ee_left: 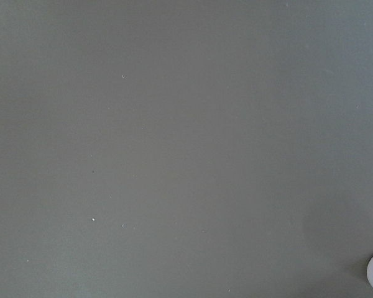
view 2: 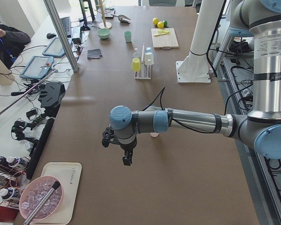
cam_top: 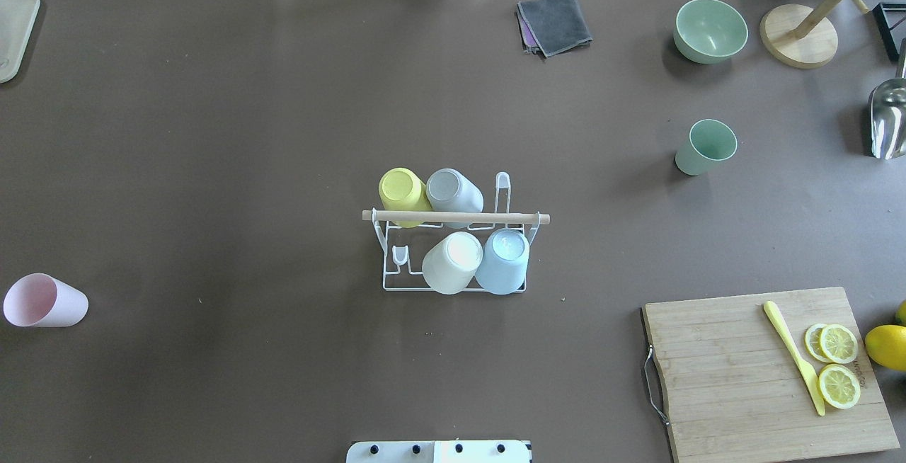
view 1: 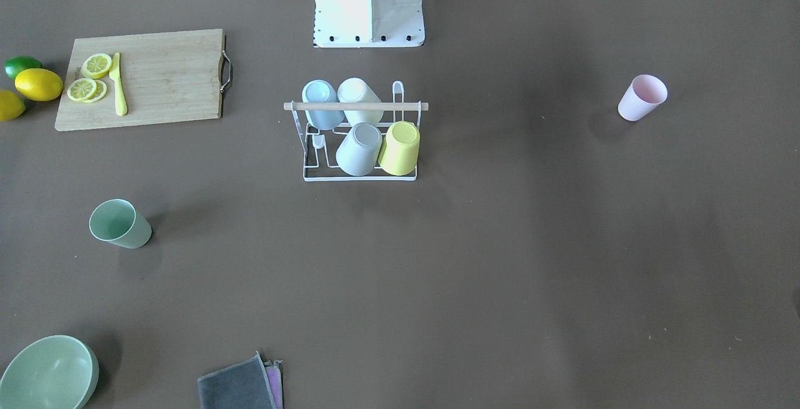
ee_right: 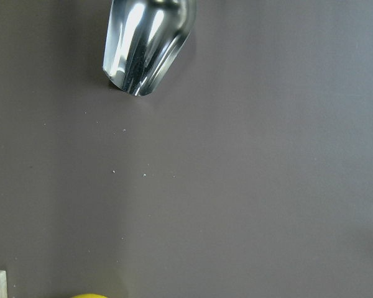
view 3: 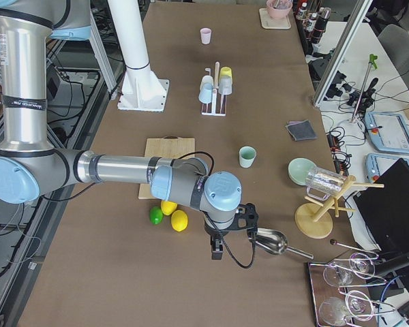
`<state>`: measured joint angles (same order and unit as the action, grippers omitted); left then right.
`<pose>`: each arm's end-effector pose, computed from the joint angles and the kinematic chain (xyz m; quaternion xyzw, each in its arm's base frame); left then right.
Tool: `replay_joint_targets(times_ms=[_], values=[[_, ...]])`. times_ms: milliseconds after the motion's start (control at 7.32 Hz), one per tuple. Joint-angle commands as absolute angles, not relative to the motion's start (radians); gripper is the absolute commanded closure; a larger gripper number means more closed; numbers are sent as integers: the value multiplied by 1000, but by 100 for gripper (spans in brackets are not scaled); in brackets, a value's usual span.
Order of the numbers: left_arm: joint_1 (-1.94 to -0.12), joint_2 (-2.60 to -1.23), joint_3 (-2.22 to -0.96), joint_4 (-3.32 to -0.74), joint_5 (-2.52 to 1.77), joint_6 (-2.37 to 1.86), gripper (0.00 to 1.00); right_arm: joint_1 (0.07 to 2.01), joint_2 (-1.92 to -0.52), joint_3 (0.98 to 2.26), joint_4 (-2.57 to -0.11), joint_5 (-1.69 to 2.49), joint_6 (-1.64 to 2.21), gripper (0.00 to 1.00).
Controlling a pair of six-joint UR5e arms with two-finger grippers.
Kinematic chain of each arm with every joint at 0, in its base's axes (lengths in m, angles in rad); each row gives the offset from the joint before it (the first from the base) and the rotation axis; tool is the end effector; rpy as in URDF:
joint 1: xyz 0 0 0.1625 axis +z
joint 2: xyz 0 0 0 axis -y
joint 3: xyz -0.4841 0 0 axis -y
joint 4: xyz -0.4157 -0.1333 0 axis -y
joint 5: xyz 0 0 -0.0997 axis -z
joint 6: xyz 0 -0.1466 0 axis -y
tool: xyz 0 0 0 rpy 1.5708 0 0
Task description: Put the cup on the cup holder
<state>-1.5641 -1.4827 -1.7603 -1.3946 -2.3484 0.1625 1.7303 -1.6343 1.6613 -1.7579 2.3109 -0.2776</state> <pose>-0.0274 -0.4628 0.7143 -0.0050 0.3804 0.0640 0.9226 0.1080 -0.4546 0.7572 0.0054 -0.3681 -0.0260 0.9294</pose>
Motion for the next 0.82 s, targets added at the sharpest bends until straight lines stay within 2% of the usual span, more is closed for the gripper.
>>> replay_joint_targets(times_ms=[0, 683], values=[[-1568, -1489, -1769, -1448, -2350, 158, 2, 1730, -1635, 1661, -1758, 2307, -278, 0], [-1565, -1497, -1761, -1531, -2349, 166, 2, 1707, -1632, 1660, -1758, 2293, -281, 0]])
